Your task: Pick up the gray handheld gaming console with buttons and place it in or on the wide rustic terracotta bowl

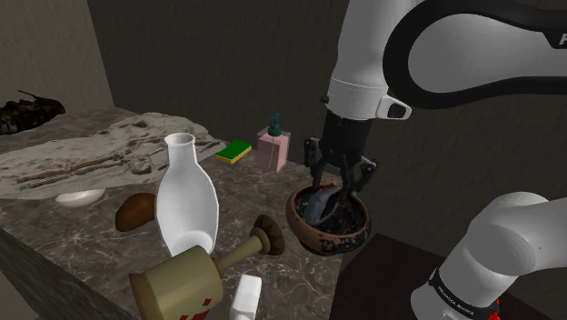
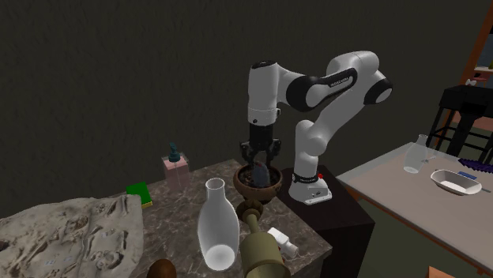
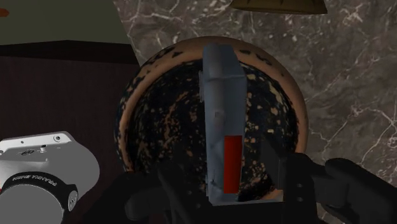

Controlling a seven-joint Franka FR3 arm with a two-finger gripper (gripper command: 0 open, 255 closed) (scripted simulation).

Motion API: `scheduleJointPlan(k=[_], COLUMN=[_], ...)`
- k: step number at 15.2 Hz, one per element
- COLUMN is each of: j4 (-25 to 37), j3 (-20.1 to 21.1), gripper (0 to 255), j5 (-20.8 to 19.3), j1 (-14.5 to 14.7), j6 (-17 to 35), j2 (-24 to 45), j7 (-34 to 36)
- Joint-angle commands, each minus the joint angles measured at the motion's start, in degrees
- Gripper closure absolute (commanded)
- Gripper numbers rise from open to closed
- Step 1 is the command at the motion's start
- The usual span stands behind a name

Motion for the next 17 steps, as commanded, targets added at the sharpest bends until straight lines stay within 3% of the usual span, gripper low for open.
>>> scheduleJointPlan(k=[1, 5, 9, 17], j4=[0.0, 0.0, 7.2, 7.2], j3=[0.0, 0.0, -2.4, -2.4], gripper=[0, 0, 0, 0], j5=[0.0, 0.0, -2.0, -2.0], j1=[0.0, 0.0, -0.7, -0.7], j6=[0.0, 0.0, -6.7, -6.7], j2=[0.0, 0.0, 0.7, 0.7], j7=[0.0, 0.0, 0.7, 0.7])
